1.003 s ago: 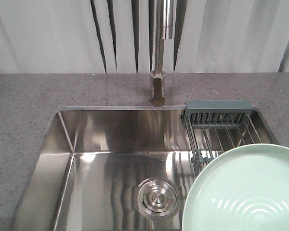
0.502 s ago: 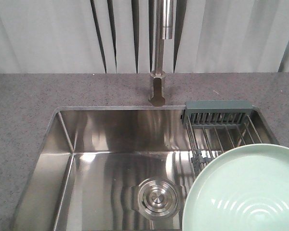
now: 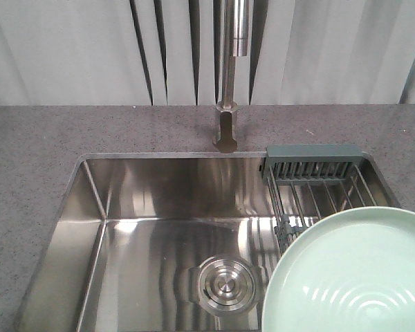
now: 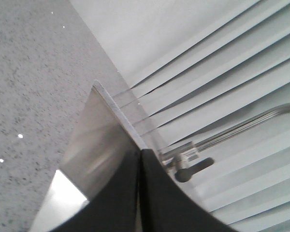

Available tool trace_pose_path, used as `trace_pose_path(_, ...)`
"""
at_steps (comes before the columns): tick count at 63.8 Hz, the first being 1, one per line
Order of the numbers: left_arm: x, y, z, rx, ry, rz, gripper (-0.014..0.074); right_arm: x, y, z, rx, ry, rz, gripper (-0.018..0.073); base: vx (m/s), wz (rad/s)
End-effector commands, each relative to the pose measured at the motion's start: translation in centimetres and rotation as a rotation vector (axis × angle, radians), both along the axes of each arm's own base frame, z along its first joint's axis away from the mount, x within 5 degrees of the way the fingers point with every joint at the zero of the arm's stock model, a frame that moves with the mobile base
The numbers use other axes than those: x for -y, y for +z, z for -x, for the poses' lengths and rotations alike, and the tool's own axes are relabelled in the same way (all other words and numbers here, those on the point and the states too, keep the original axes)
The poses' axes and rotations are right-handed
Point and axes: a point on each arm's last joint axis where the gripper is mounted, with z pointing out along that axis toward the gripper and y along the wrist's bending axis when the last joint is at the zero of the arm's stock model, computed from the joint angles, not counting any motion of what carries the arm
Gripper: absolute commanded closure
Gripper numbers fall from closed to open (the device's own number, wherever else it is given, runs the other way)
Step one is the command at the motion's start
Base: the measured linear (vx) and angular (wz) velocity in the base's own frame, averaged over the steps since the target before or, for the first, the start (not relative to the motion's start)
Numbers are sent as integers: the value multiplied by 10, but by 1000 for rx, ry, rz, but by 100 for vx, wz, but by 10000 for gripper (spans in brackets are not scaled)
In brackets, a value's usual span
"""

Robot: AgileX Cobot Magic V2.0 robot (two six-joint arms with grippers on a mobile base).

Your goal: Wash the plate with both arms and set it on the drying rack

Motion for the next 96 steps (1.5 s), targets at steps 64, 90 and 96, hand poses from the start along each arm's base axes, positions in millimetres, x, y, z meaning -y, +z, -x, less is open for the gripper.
trace_pose_path(64, 39, 169, -126, 90, -450, -397, 523, 0, 14, -3, 85, -15, -29, 561, 0, 0)
trace_pose_path(90, 80, 160, -249, 167, -828, -249, 107, 0, 14, -3, 85, -15, -29, 561, 0, 0)
trace_pose_path(96, 97, 159, -273, 175, -857, -265, 66, 0, 14, -3, 85, -15, -29, 561, 0, 0)
